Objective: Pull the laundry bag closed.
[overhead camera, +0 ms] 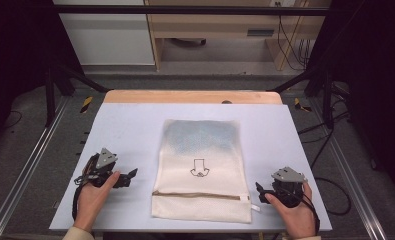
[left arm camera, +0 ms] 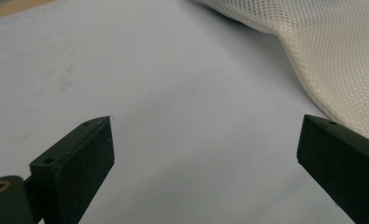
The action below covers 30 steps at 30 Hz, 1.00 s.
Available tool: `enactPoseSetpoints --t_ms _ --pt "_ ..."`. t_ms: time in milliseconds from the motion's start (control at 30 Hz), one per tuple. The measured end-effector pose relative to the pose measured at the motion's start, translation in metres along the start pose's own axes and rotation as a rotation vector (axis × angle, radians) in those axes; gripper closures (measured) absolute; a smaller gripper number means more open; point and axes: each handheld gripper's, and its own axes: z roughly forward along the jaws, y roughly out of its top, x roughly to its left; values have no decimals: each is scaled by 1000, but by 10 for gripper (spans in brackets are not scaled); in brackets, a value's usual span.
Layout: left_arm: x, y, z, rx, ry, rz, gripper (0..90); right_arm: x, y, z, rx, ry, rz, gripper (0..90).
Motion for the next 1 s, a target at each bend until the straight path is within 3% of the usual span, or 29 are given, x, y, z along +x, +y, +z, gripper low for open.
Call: enactPoseSetpoints --t_ms 233,367,600,767,867,1000 --pt "3 0 -10 1 -6 -36 38 3 0 2 0 7 -37 97" --pt "-1 -2 -18 -2 6 -67 38 5 0 2 20 29 -18 127" --pt "-16 -8 -37 -9 13 -43 48 17 17 -5 -33 54 -65 132" --pt "-17 -14 -46 -41 -1 -45 51 32 32 -3 8 88 -104 131" --pt "-13 -14 -47 -62 14 -58 54 45 42 -2 35 116 -154 135" --pt "-9 -16 -46 -50 39 -67 54 51 50 -3 48 135 -164 136"
